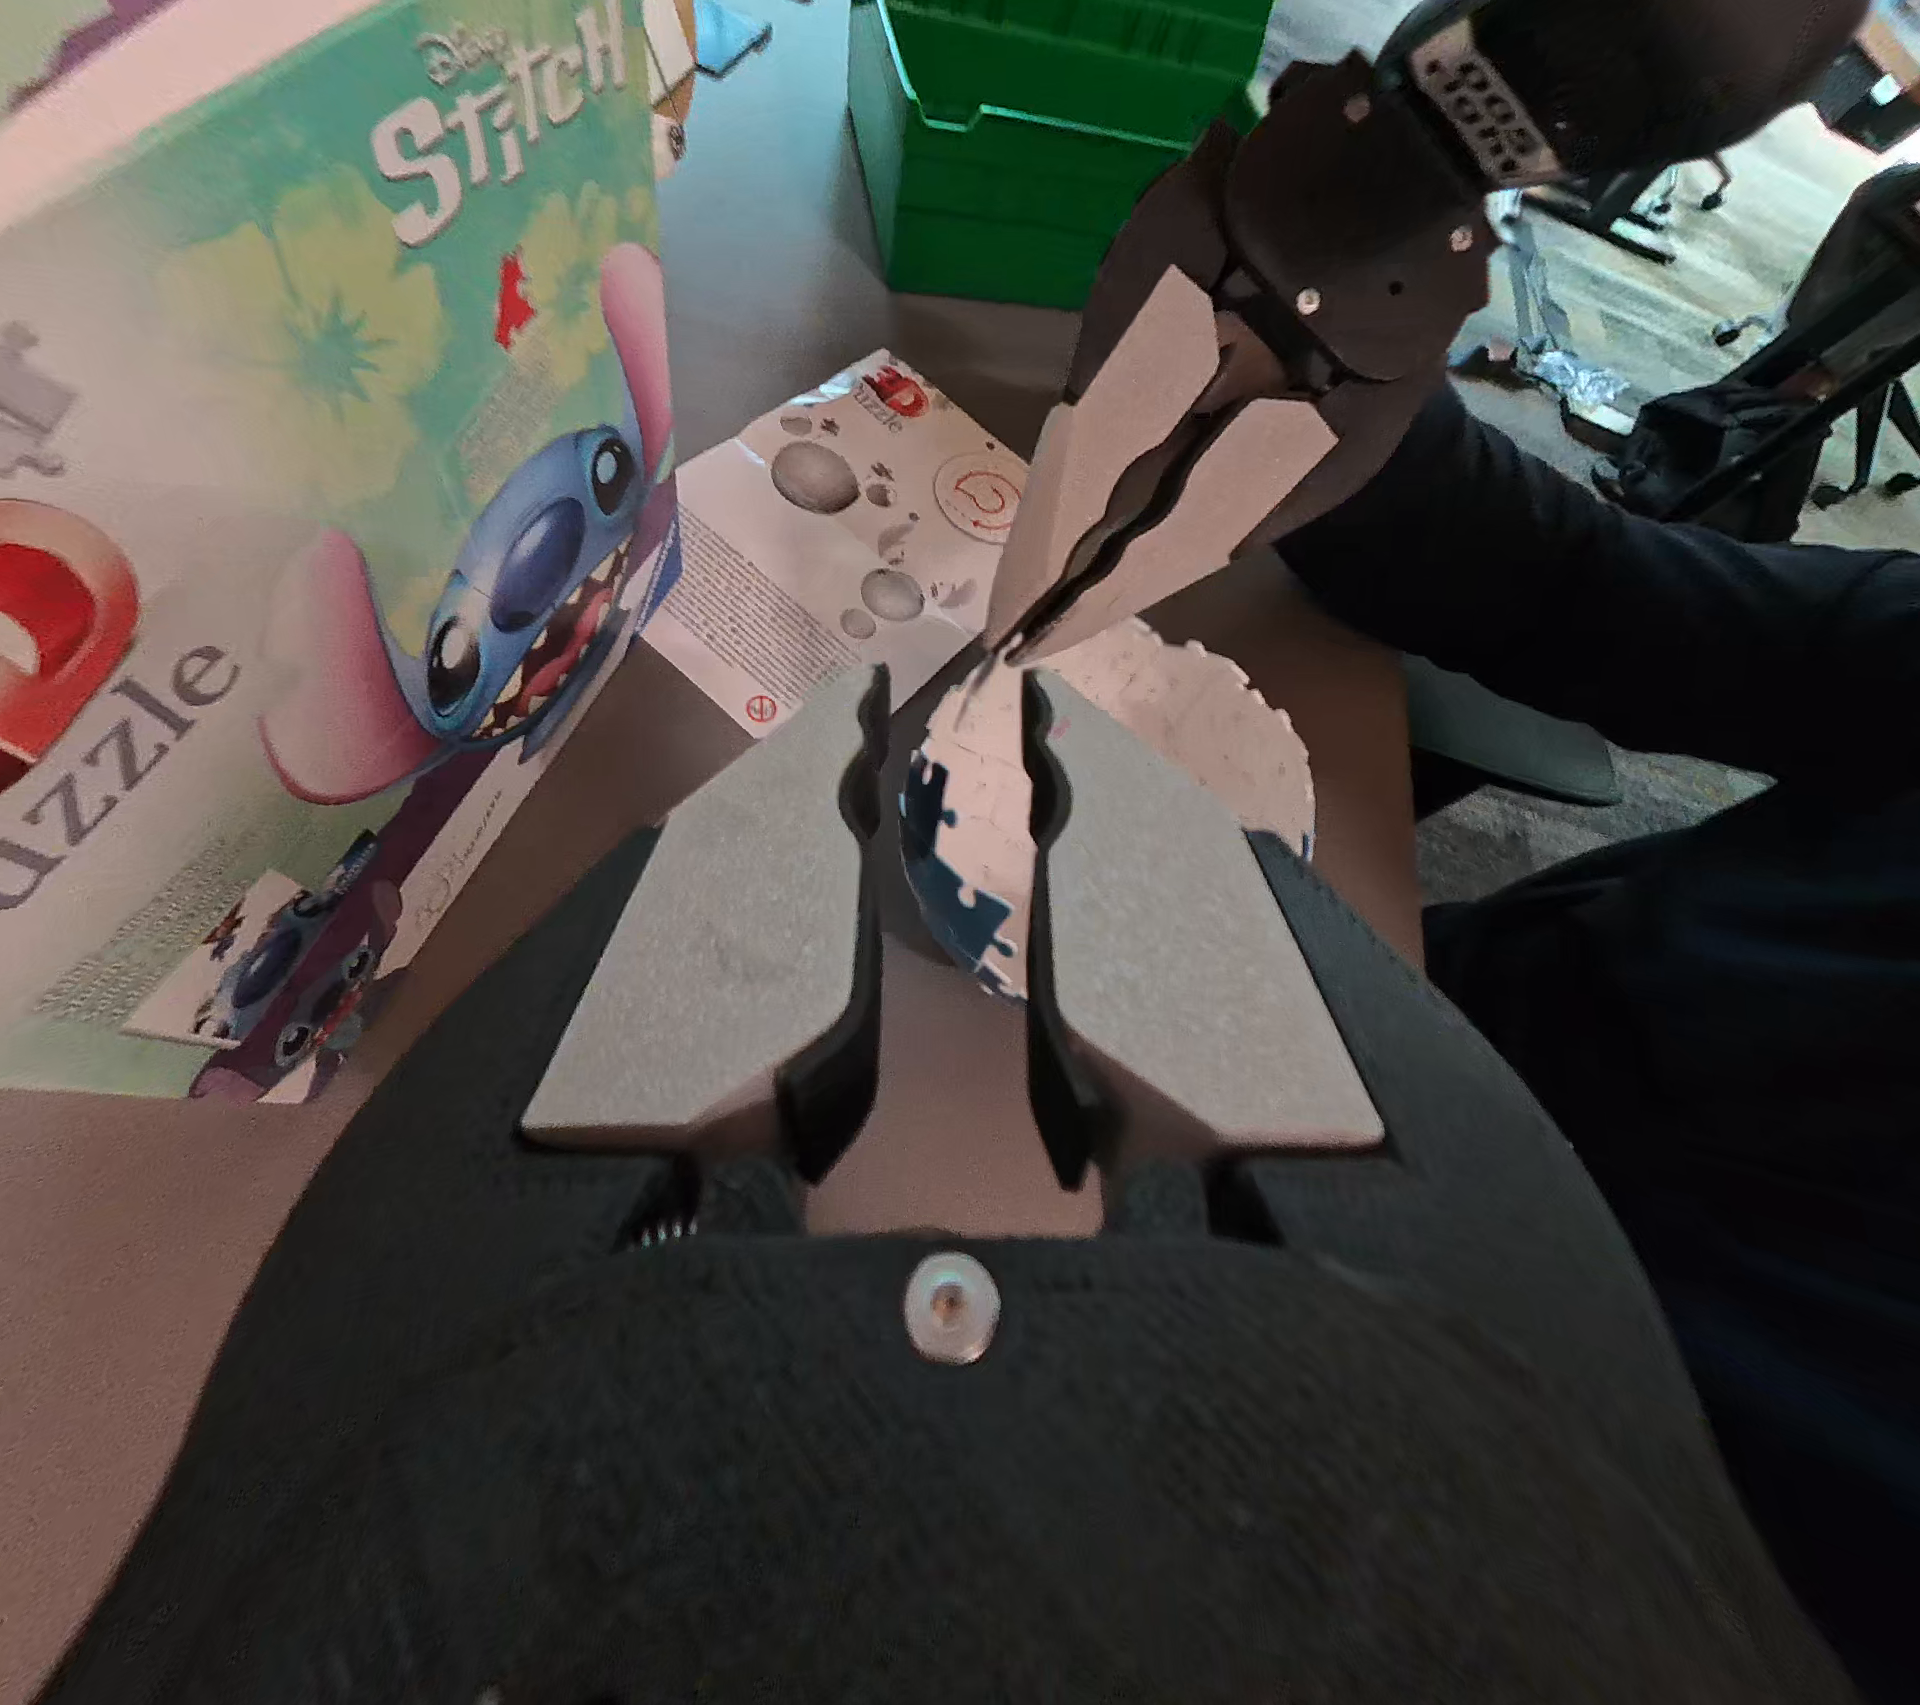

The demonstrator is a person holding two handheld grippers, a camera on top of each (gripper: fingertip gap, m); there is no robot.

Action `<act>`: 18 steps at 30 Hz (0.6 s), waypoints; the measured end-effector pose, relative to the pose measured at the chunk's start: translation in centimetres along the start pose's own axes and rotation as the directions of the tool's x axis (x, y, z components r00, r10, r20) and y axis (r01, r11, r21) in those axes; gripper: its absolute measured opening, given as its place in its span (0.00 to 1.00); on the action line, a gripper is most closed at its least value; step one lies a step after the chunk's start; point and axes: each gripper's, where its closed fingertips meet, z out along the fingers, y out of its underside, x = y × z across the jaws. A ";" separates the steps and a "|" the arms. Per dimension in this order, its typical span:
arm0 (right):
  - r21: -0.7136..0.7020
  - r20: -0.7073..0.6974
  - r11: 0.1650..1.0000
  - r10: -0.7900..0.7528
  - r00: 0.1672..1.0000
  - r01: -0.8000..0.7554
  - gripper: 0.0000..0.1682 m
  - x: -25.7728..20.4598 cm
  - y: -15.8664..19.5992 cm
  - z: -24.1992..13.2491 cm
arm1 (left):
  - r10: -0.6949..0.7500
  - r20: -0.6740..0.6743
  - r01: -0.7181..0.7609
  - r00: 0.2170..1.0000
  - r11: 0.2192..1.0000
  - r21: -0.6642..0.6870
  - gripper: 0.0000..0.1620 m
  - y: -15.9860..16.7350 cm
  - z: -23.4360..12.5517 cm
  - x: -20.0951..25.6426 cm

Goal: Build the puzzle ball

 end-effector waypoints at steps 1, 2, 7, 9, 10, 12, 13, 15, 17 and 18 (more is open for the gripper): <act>-0.018 -0.013 1.000 -0.020 1.000 0.020 0.00 0.0 0.2 0.1 | 0.008 0.004 -0.008 1.000 1.000 -0.024 0.14 0.3 0.3 0.1; -0.030 -0.012 0.999 -0.034 0.999 0.033 0.00 -0.3 0.3 0.3 | 0.022 0.011 -0.021 1.000 0.998 -0.053 0.15 0.8 0.6 0.2; -0.090 -0.033 0.992 -0.096 0.995 0.092 0.00 -0.9 0.6 0.9 | 0.103 0.042 -0.092 0.994 0.975 -0.203 0.18 3.1 2.6 0.5; -0.107 -0.048 0.987 -0.126 0.991 0.120 0.00 -1.0 0.5 0.9 | 0.133 0.050 -0.115 0.990 0.957 -0.268 0.19 4.1 3.4 0.6; -0.110 -0.052 0.985 -0.139 0.989 0.133 0.00 -1.1 0.4 1.0 | 0.151 0.058 -0.128 0.987 0.947 -0.294 0.19 4.5 3.7 0.6; -0.114 -0.053 0.982 -0.158 0.986 0.152 0.00 -1.4 0.3 1.1 | 0.180 0.068 -0.148 0.981 0.930 -0.337 0.20 5.2 4.4 0.6; -0.121 -0.053 0.980 -0.167 0.985 0.159 0.01 -1.5 0.3 1.2 | 0.192 0.072 -0.154 0.979 0.921 -0.357 0.21 5.5 4.6 0.5; -0.134 -0.056 0.976 -0.179 0.982 0.170 0.01 -1.5 0.5 1.3 | 0.208 0.073 -0.165 0.975 0.909 -0.382 0.22 6.0 4.9 0.5; -0.138 -0.056 0.976 -0.180 0.982 0.171 0.00 -1.6 0.6 1.3 | 0.212 0.066 -0.171 0.975 0.907 -0.386 0.22 6.1 5.2 0.7; -0.137 -0.057 0.976 -0.180 0.982 0.171 0.00 -1.6 0.5 1.4 | 0.210 0.062 -0.171 0.976 0.906 -0.387 0.23 6.1 5.2 0.7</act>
